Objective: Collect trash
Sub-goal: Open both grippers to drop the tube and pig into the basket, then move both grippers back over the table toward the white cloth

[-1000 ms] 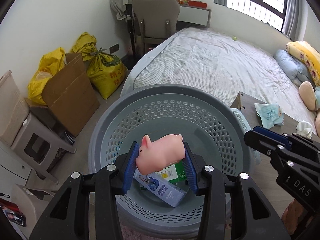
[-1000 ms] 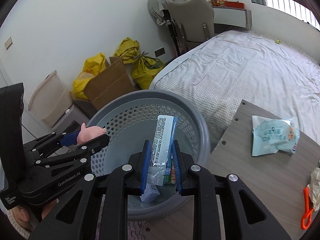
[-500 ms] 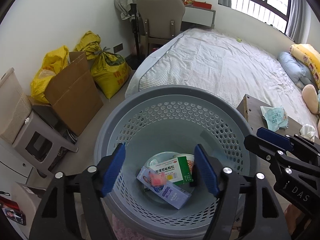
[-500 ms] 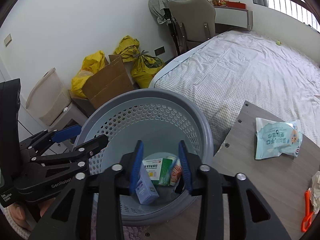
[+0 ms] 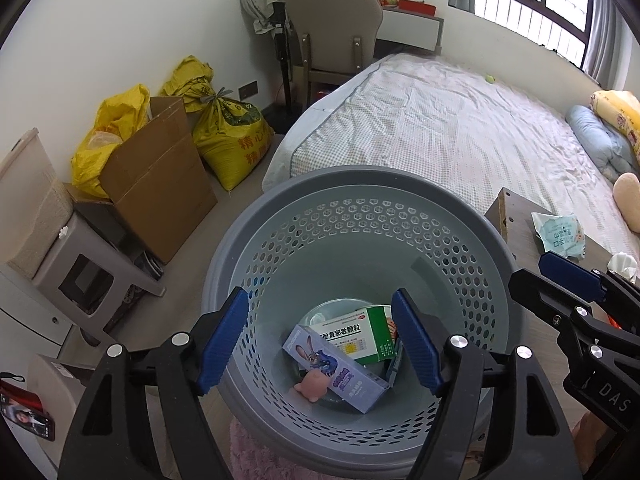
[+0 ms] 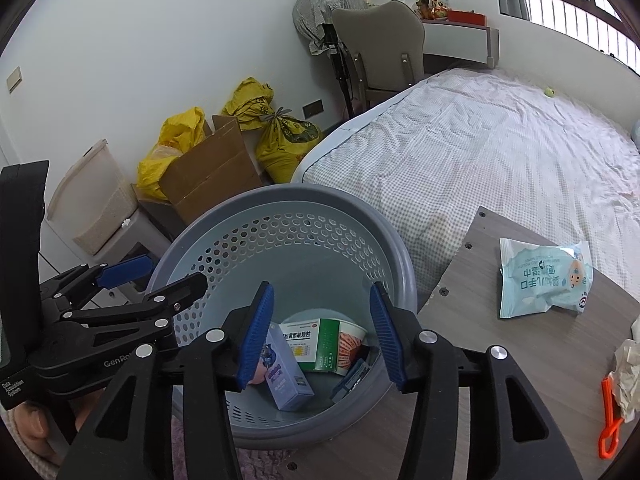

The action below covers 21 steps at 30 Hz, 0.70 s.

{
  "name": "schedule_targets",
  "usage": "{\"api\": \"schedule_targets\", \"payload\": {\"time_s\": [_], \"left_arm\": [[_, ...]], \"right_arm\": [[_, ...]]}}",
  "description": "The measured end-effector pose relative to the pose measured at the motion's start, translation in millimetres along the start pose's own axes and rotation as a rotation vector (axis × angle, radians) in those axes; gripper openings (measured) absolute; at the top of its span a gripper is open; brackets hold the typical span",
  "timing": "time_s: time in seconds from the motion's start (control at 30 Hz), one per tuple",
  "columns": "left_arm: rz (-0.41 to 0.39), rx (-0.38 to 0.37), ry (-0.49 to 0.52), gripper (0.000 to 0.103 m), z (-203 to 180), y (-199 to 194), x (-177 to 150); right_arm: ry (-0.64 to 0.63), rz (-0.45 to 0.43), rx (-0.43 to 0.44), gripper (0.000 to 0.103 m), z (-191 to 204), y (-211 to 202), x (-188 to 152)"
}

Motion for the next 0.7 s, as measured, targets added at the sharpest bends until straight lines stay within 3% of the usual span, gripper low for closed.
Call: {"api": "schedule_targets", "payload": {"time_s": [0.7], "left_arm": [[-0.023,0.067,-0.018,0.085,2.1,-24.1,-3.5]], "right_arm": [[-0.022,-0.051,-0.039,0.063,2.7,-25.8,-8.2]]}}
Point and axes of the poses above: each gripper's, at about its wrist camera, not at the fingertips, and y roughly the way its jaws point, z to its left, x to its top, the point moved 2 cm from there along y, roughly the way its jaws point, and after that the axes turned 15 degrees about y, right-handed, at the moved point
